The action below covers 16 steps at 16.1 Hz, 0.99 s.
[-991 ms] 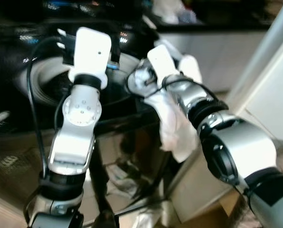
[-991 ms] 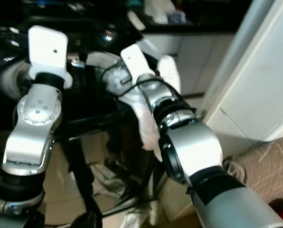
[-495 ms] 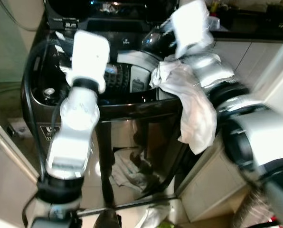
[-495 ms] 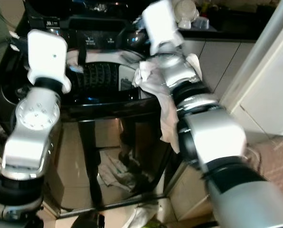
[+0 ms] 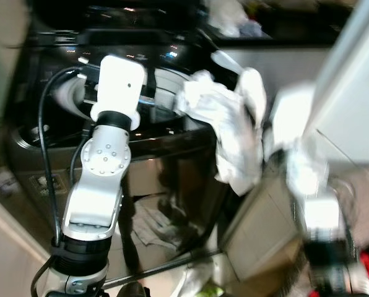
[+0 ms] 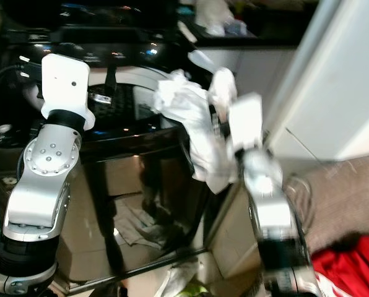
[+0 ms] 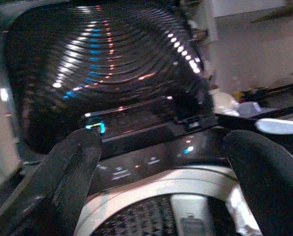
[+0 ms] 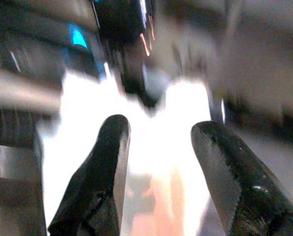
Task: Clothes washing
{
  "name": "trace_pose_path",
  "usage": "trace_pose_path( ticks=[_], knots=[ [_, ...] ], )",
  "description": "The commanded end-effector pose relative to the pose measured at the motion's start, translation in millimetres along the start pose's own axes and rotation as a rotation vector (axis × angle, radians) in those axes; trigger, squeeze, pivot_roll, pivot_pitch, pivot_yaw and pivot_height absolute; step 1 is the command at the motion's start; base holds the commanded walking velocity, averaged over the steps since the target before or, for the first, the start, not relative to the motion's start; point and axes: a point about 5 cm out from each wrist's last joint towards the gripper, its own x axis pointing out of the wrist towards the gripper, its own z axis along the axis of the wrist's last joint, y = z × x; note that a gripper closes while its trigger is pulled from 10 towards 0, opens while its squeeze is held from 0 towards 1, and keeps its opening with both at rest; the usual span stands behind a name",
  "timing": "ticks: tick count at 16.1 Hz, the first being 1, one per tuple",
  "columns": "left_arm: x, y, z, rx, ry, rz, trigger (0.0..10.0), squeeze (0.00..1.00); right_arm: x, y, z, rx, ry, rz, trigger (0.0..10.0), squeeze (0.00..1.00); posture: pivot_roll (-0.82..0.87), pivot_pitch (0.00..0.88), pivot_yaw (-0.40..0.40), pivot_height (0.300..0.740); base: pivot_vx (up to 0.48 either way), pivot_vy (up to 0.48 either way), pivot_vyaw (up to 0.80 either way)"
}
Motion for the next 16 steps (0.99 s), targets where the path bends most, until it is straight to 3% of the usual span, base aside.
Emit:
trace_pose_path(
  ticks=[1,3,6,7,9,10,11,13,15,16],
  knots=[
    [0.2,-5.7,2.9,-0.010,-0.007,-0.027,10.0,0.00,1.7,-7.7,0.8,-0.015,0.029,-0.017,10.0,0.00,0.00,0.041,-0.047,0.740,0.000,0.000,0.00],
    [-5.7,-6.2,7.2,-0.018,-0.006,-0.031,10.0,0.00,-3.2,3.8,-15.6,0.043,0.130,0.033,10.0,0.00,0.00,0.121,-0.035,0.740,0.000,0.000,0.00],
    [-13.6,-4.7,8.7,-0.041,0.017,-0.065,10.0,0.00,10.9,20.6,-52.3,0.067,0.271,0.058,10.0,0.00,0.04,0.198,-0.025,0.740,0.000,0.000,0.00],
    [-18.9,1.7,7.4,-0.133,0.039,-0.139,10.0,0.00,15.0,24.1,-55.7,0.093,0.300,0.050,10.0,0.00,0.06,0.214,-0.024,0.740,0.000,0.000,0.00],
    [-39.8,25.5,4.2,-0.117,0.087,-0.268,10.0,0.00,21.1,20.4,-62.7,0.042,0.346,-0.010,10.0,0.00,0.11,0.251,-0.020,0.740,0.000,0.000,0.00],
    [-48.7,25.3,7.0,-0.134,0.103,-0.342,10.0,0.00,25.3,17.2,-63.1,0.008,0.339,-0.016,10.0,1.00,0.13,0.265,-0.008,0.740,0.000,0.000,0.00],
    [-52.9,24.1,9.7,-0.151,0.107,-0.370,10.0,0.00,27.5,13.6,-63.5,0.007,0.344,-0.041,10.0,1.00,0.14,0.270,-0.002,0.740,0.000,0.000,0.00],
    [-68.6,11.7,15.8,-0.180,0.118,-0.535,10.0,0.00,35.7,5.2,-63.7,0.039,0.371,-0.098,10.0,1.00,0.17,0.289,0.013,0.740,0.000,0.000,0.00],
    [-75.4,6.9,12.1,-0.197,0.151,-0.580,10.0,0.00,44.2,-0.9,-58.1,0.023,0.366,-0.131,10.0,1.00,0.19,0.291,0.013,0.740,0.000,0.000,0.00],
    [-76.5,6.6,8.6,-0.211,0.167,-0.567,10.0,0.00,49.5,-3.3,-53.1,0.011,0.354,-0.141,10.0,0.00,0.20,0.288,0.005,0.740,0.000,0.000,0.00]
  ],
)
